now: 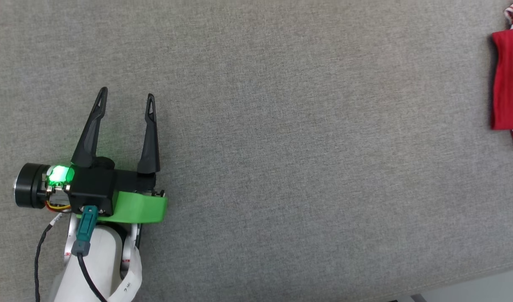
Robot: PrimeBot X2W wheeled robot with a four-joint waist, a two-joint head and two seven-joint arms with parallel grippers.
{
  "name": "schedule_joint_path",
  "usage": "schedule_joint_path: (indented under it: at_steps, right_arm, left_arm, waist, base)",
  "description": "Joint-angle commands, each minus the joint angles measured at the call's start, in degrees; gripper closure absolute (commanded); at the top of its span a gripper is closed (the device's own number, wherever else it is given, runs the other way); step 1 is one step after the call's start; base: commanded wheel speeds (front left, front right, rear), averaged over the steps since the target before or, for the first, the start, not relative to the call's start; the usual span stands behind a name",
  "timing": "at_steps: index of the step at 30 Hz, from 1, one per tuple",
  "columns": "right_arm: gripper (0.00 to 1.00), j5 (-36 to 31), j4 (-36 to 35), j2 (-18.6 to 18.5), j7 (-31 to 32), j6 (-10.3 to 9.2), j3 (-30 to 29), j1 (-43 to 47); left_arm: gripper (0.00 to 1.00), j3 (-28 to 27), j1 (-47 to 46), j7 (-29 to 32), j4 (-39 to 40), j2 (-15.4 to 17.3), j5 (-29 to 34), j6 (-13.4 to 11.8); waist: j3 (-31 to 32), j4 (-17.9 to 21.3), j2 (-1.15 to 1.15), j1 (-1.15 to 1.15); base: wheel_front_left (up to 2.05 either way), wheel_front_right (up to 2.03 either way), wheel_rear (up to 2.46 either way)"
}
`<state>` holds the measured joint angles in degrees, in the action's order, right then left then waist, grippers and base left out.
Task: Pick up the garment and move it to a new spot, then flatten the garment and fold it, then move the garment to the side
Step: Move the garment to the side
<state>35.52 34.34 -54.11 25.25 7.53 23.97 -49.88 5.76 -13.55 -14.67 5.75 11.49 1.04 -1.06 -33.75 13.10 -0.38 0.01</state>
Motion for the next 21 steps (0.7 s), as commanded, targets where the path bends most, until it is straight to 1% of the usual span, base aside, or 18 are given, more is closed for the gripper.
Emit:
schedule_joint_path:
  at_steps: [1,4,8,9,10,11,16,21]
  right_arm:
    - [1.0,-1.4,1.2,0.1,-0.9,-0.04,-0.5,-1.5]
    - [1.0,-3.4,4.8,0.8,-2.8,-0.04,-1.8,-3.3]
    - [1.0,-4.8,8.5,2.8,-5.1,-0.04,-3.0,-4.8]
    - [0.93,-5.0,9.5,3.6,-5.8,-0.04,-3.4,-5.1]
    - [0.62,-5.1,10.3,4.1,-6.2,-0.04,-3.7,-5.2]
    - [0.0,-5.5,11.2,4.5,-6.8,-0.04,-3.9,-5.3]
    - [0.0,-7.9,13.7,4.9,-11.1,-0.04,-4.5,-5.3]
    - [0.0,-9.3,12.3,5.1,-20.3,-0.04,-5.3,-4.5]
  left_arm:
    - [0.0,0.1,-1.3,-0.3,0.5,0.6,0.3,-0.3]
    - [0.0,0.4,-1.4,-0.3,1.2,0.8,0.5,-0.7]
    - [0.0,0.7,-1.1,-0.3,1.7,0.9,0.7,-1.4]
    - [0.0,0.7,-1.0,-0.3,1.7,0.8,0.7,-1.6]
    - [0.0,0.8,-0.9,-0.3,1.6,0.8,0.6,-1.7]
    - [0.0,1.0,-0.8,-0.3,1.4,0.7,0.5,-1.8]
    - [0.0,1.6,0.2,-0.3,0.6,0.0,-0.1,-2.5]
    - [0.0,2.0,2.7,-0.3,-0.6,-0.6,-1.1,-3.1]
  waist:
    - [-2.4,-0.5,0.38,-0.01]
    - [-3.0,-0.8,0.38,-0.01]
    - [-2.9,-0.9,0.38,-0.01]
    - [-2.4,-0.9,0.38,-0.01]
    - [-2.0,-0.9,0.38,-0.01]
    - [-1.3,-1.0,0.38,-0.01]
    - [2.8,-1.7,0.38,-0.01]
    - [8.2,-2.7,0.38,-0.01]
  base:
    - [0.0,0.0,0.0]
    - [0.0,0.0,0.0]
    - [0.0,0.0,0.0]
    - [0.0,0.0,0.0]
    - [0.0,0.0,0.0]
    - [0.0,0.0,0.0]
    - [0.0,0.0,0.0]
    - [0.0,0.0,0.0]
